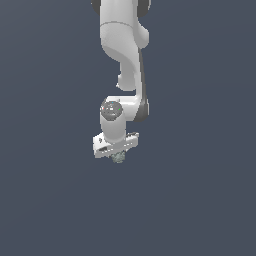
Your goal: Pick up the object and move it to a goal position.
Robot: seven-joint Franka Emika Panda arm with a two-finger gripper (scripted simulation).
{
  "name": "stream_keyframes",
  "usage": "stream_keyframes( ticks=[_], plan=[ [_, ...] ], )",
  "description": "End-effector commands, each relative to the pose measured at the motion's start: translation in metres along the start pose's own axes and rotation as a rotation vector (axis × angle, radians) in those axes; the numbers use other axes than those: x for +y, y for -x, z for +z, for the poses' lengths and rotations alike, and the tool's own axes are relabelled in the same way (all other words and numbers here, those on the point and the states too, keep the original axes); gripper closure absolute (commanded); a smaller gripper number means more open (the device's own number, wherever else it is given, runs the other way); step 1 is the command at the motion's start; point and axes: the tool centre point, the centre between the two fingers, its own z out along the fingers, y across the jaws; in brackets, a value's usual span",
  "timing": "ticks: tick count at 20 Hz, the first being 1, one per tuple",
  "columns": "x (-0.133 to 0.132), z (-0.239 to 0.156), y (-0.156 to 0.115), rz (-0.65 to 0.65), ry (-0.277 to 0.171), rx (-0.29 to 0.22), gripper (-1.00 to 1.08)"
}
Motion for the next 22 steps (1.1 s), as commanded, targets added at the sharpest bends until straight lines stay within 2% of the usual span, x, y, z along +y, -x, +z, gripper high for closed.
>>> stream_keyframes(
  ticks=[1,12,22],
  plan=[
    [0.0,0.0,0.0,0.0,0.0,0.0,1.08],
    [0.007,-0.033,0.015,0.0,0.0,0.0,1.08],
    [0.024,-0.114,0.051,0.0,0.0,0.0,1.08]
  ],
)
